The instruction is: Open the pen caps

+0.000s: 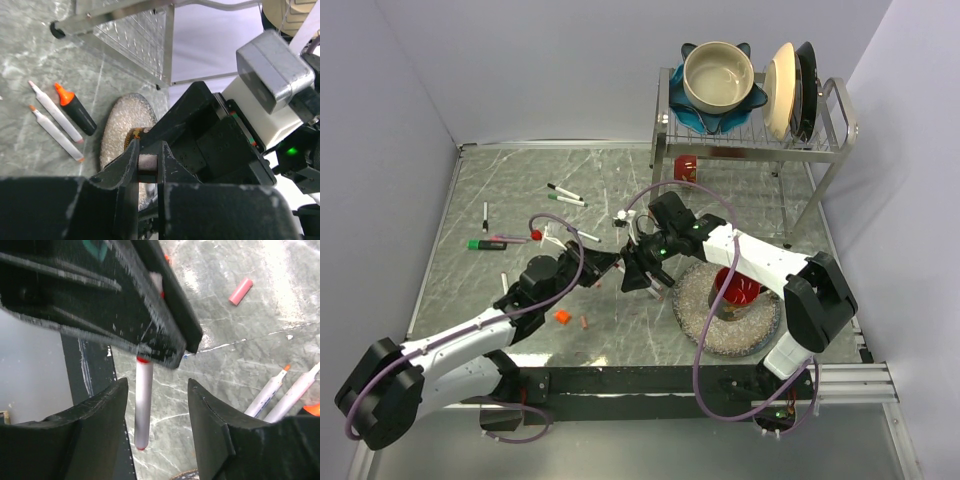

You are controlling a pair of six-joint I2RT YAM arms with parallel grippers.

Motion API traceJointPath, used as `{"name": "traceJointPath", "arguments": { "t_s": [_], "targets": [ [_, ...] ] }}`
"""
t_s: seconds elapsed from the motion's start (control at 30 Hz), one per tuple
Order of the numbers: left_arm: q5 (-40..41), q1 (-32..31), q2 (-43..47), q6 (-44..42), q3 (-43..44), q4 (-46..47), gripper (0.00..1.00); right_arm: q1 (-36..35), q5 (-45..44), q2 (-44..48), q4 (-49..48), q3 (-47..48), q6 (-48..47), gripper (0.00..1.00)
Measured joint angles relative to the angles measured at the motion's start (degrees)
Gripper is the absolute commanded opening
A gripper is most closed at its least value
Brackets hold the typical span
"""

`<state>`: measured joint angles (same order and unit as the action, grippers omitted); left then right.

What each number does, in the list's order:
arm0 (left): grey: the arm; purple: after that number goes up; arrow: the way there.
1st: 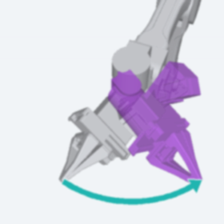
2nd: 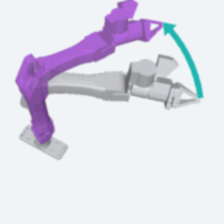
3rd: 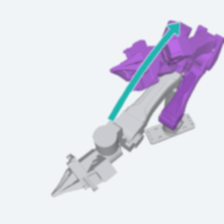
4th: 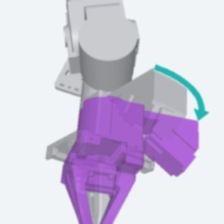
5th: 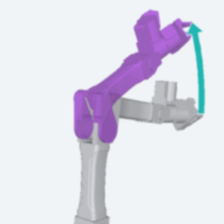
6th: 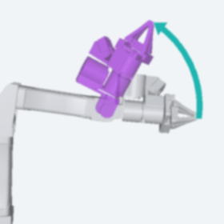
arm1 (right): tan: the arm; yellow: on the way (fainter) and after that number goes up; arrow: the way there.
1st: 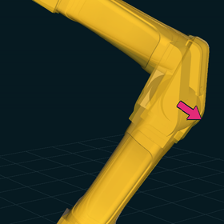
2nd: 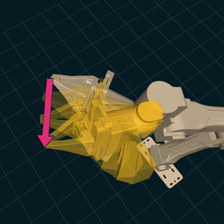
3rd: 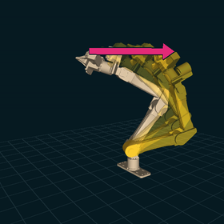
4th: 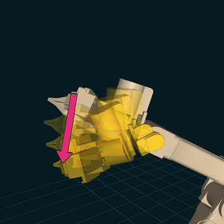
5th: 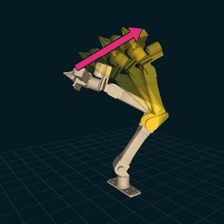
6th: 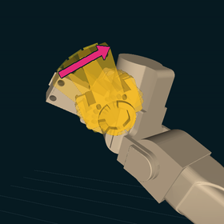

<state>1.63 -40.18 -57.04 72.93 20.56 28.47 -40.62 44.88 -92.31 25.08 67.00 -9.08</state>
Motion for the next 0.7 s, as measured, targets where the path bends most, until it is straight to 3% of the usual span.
{"name": "traceJointPath", "arguments": {
  "t_s": [0.03, 0.07, 0.1, 0.27, 0.4, 0.47, 0.57, 0.7],
  "targets": [
    [-0.15, -0.22, -0.22, 0.26, -0.11, 0.46, 0.01, 0.02, 0.11, 0.0, -0.13, 0.0, 0.24, 0.44],
    [-0.28, -0.44, -0.42, 0.42, -0.11, 0.7, 0.01, 0.02, 0.2, 0.0, -0.28, 0.0, 0.44, 0.05],
    [-0.31, -0.66, -0.57, 0.48, -0.11, 0.92, 0.01, 0.02, 0.28, 0.0, -0.48, 0.0, 0.9, 0.0],
    [2.45, -0.85, 1.53, 0.39, 0.07, -2.12, 0.01, -0.11, 0.83, 0.0, -0.76, 0.04, 2.38, 0.0],
    [5.73, 0.9, 13.31, 0.17, 1.27, -14.51, 0.01, -2.69, 2.05, -0.44, -5.31, 2.23, 2.67, 0.0],
    [6.67, 6.64, 20.72, -0.28, 2.12, -20.55, 0.01, -4.13, 1.29, -0.61, -6.32, 3.98, 2.38, 0.0],
    [11.8, 22.23, 27.02, -1.01, 4.42, -26.53, 0.01, -2.82, -0.04, -0.09, -2.82, 3.74, 1.95, 0.0],
    [10.86, 27.41, 25.81, -1.84, 4.79, -30.82, 0.01, -1.33, -2.69, -0.2, -0.17, 3.02, 1.95, 0.0]
  ]
}}
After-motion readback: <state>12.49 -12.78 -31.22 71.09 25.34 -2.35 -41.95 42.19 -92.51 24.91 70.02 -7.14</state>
